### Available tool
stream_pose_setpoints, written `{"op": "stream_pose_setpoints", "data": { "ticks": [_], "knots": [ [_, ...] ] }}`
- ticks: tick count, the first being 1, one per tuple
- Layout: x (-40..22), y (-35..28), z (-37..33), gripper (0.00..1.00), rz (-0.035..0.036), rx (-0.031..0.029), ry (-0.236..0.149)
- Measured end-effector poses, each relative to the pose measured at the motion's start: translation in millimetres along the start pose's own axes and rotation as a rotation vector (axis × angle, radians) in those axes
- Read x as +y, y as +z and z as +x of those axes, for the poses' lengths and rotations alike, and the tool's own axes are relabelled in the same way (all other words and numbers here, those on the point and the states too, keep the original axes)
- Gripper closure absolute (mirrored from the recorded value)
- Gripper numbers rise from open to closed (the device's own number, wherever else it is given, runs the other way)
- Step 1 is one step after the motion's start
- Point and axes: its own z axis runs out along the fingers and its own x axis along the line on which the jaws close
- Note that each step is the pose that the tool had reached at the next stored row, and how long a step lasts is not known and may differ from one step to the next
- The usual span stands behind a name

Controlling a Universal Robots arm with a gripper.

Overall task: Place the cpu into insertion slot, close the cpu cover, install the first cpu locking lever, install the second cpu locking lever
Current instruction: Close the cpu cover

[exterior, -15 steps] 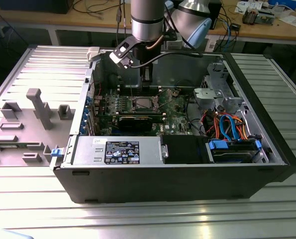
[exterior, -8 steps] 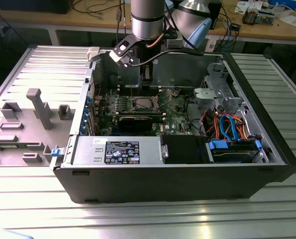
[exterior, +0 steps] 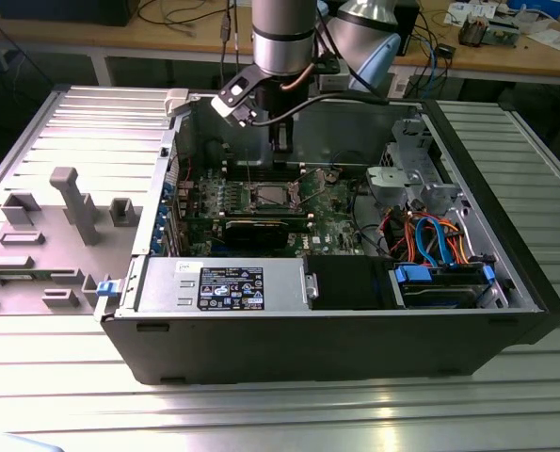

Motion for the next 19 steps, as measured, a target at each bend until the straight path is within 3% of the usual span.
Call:
{"op": "stream_pose_setpoints", "data": {
  "ticks": [19],
  "knots": [
    [5.1, 0.2, -0.1, 0.89, 0.0000, 0.0000, 0.000]
  ]
}}
